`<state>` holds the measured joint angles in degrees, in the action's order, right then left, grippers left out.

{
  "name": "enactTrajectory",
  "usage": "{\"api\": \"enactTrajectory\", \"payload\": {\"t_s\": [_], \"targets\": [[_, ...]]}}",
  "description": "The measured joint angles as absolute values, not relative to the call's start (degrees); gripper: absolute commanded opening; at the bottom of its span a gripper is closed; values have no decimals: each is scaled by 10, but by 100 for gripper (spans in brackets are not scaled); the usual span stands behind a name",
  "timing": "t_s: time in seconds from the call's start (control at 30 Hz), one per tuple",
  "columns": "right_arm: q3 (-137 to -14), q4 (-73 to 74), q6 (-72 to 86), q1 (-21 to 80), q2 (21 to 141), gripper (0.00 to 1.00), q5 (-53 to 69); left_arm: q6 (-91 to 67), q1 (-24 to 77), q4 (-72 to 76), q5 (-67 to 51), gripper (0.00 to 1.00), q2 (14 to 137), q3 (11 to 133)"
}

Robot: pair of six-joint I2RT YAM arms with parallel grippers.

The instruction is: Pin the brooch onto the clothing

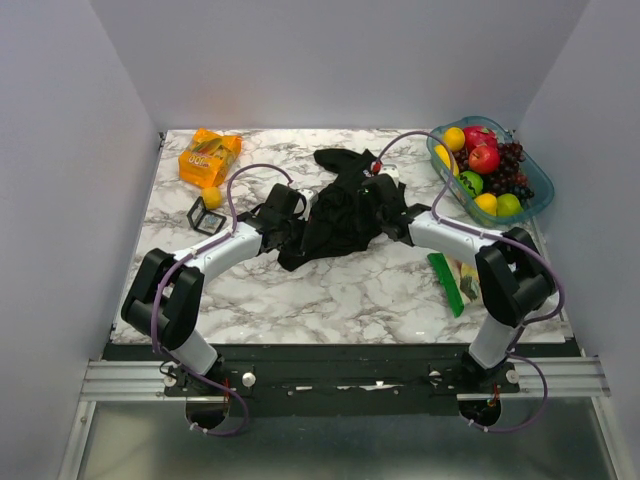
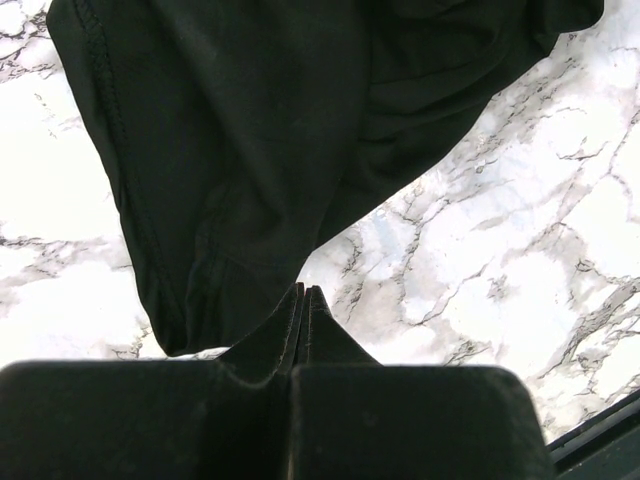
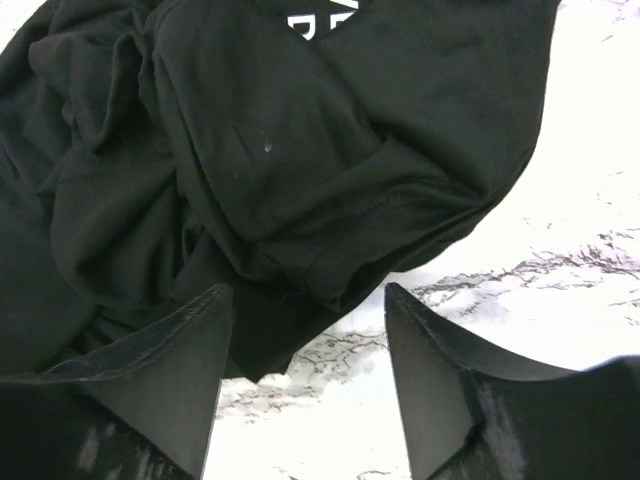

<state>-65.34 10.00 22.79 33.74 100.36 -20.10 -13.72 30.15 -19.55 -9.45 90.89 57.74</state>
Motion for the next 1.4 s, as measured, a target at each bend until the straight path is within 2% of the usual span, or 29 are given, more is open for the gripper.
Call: {"api": "enactTrajectory", "payload": {"t_s": [0.37, 0.47, 0.5, 0.6, 0.8, 1.03, 1.07, 1.1, 1.2, 1.3, 1.4], "targets": [[-665, 110, 251, 322, 1034, 53, -200, -137, 302, -196, -94, 0, 909, 577], [-669, 114, 255, 316, 1042, 41, -195, -137, 302, -196, -94, 0, 909, 577], [-673, 115, 255, 313, 1046, 26, -191, -137, 302, -196, -92, 0, 909, 577], [-675, 116, 255, 306, 1052, 1, -173, -136, 302, -196, -81, 0, 909, 577], [-674, 119, 246, 299, 1018, 1, -163, -118, 299, -214, -5, 0, 891, 577], [-684, 136, 192, 296, 853, 1, -192, -92, 223, -232, 84, 0, 781, 576], [-692, 139, 182, 296, 831, 1, -199, -92, 202, -226, 85, 4, 752, 572], [-702, 140, 170, 295, 810, 1, -204, -91, 187, -216, 87, 29, 727, 566], [-735, 151, 141, 295, 762, 1, -219, -84, 172, -179, 65, 68, 649, 543], [-746, 163, 125, 295, 727, 1, -229, -79, 196, -151, 27, 80, 645, 538], [-742, 178, 119, 295, 695, 1, -236, -75, 230, -143, -13, 84, 697, 543]]}}
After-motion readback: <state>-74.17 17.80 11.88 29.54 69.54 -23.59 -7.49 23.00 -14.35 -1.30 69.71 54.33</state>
